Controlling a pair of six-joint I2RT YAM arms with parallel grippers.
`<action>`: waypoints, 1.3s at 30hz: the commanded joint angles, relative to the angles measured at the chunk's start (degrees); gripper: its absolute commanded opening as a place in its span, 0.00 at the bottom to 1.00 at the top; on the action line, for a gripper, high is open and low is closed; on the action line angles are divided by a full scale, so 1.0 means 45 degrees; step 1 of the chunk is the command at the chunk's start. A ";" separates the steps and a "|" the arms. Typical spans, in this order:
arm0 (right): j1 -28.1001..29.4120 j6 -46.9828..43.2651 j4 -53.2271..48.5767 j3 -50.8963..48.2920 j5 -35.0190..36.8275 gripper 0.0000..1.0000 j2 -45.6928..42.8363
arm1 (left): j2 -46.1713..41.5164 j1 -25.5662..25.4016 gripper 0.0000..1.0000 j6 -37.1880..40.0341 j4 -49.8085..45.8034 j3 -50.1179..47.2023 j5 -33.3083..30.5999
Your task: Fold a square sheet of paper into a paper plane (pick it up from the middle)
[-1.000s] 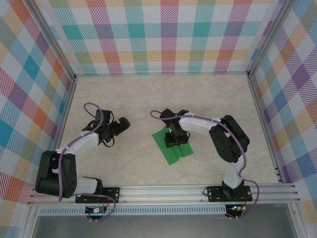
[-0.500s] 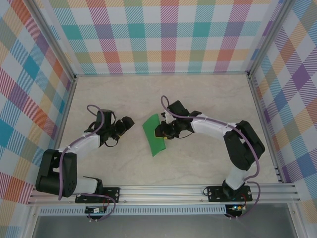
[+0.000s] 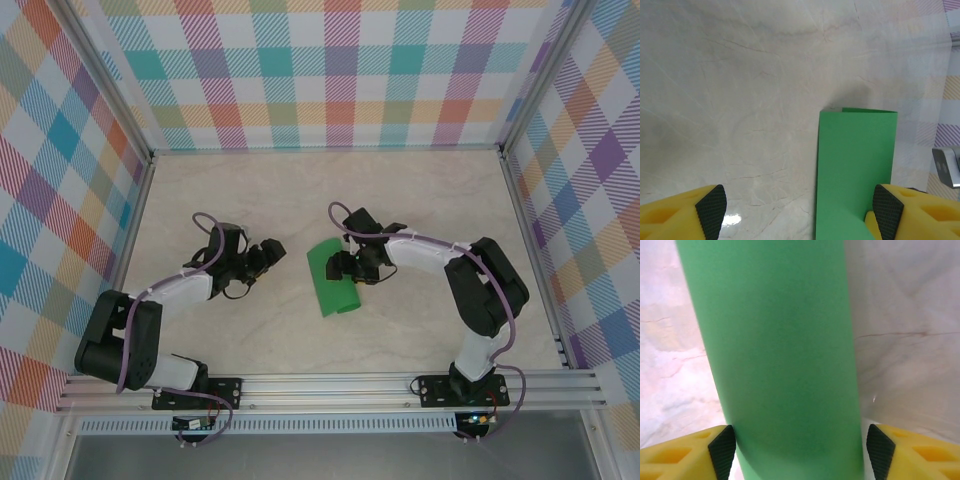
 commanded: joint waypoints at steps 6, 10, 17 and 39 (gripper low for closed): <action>-0.0234 -0.0204 -0.0168 -0.0039 0.1304 0.78 -0.0475 | 0.0840 -0.1101 0.78 -0.0342 0.0755 0.0296 -0.0098; -0.0431 -0.0299 -0.0303 -0.0096 0.1501 0.75 -0.0548 | 0.1294 -0.1559 0.76 -0.0511 0.1007 0.0513 -0.0112; -0.0841 -0.0427 -0.0323 -0.0387 0.1473 0.65 -0.0527 | 0.1876 -0.2298 0.71 -0.0927 0.1423 0.1056 -0.0309; -0.1476 0.0347 -0.0352 -0.0392 0.1033 0.64 0.0731 | 0.3465 -0.3719 0.62 -0.1007 0.1503 0.2597 -0.1556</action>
